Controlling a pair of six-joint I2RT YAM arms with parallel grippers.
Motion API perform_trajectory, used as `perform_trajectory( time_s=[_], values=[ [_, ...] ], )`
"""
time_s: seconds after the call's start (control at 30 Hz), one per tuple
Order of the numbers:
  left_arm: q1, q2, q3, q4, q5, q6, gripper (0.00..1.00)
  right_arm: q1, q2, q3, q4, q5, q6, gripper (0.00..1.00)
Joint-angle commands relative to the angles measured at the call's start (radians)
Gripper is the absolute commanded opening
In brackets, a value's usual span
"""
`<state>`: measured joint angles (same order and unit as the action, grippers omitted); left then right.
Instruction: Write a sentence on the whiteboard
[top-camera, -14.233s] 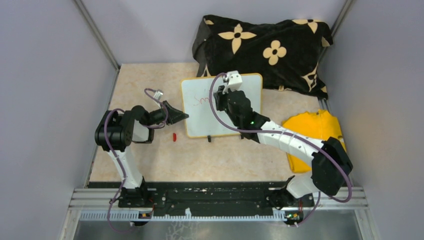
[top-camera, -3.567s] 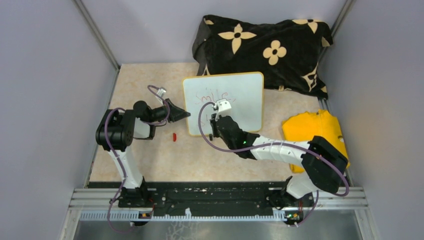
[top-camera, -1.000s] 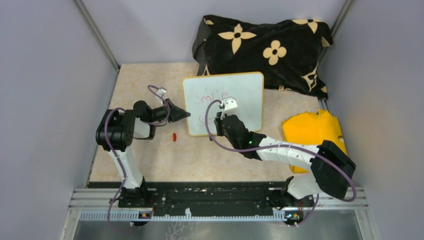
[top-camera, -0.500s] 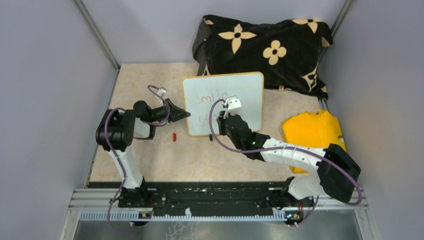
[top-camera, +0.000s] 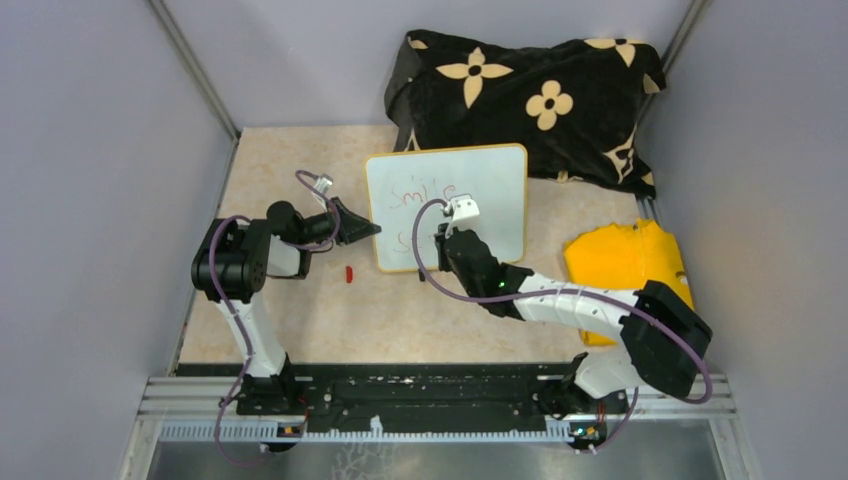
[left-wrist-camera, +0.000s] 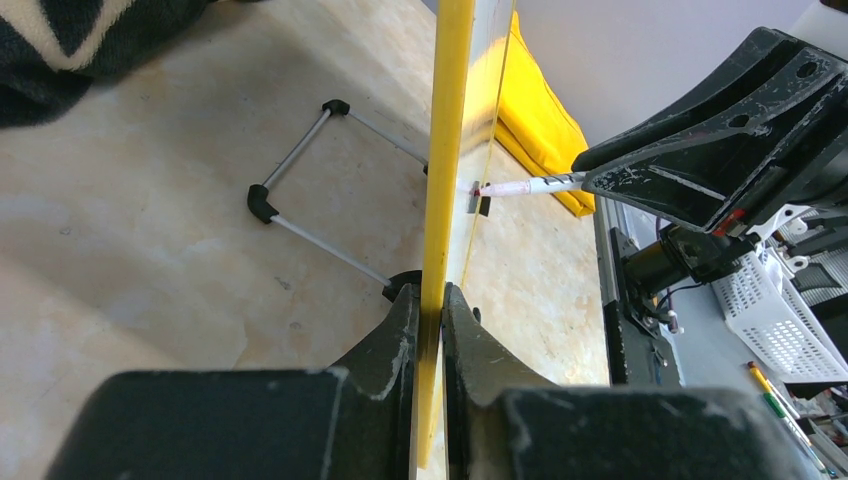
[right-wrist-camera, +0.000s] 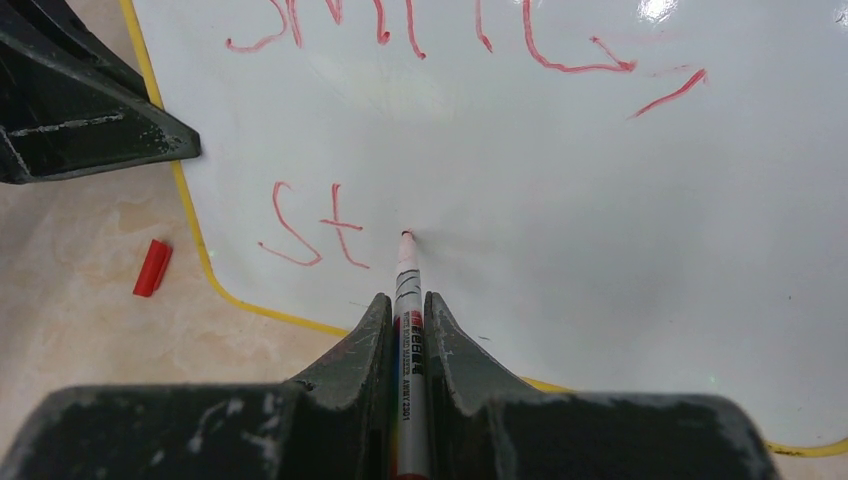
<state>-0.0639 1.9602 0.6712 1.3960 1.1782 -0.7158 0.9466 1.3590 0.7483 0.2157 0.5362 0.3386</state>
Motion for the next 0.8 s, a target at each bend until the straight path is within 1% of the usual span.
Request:
perform_trajectory(
  time_s=[0.0,0.4,0.77],
  values=[
    [-0.016,0.018,0.01,-0.057,-0.005,0.025,0.04,-0.011,0.017,0.048,0.031,0.019,0.004,0.0],
    [-0.016,0.019,0.011,-0.061,-0.005,0.027,0.04,-0.011,0.048,0.05,0.033,-0.012,0.006,0.0],
    [-0.015,0.019,0.012,-0.066,-0.005,0.028,0.04,-0.011,0.025,-0.013,0.004,-0.016,0.03,0.0]
  ],
)
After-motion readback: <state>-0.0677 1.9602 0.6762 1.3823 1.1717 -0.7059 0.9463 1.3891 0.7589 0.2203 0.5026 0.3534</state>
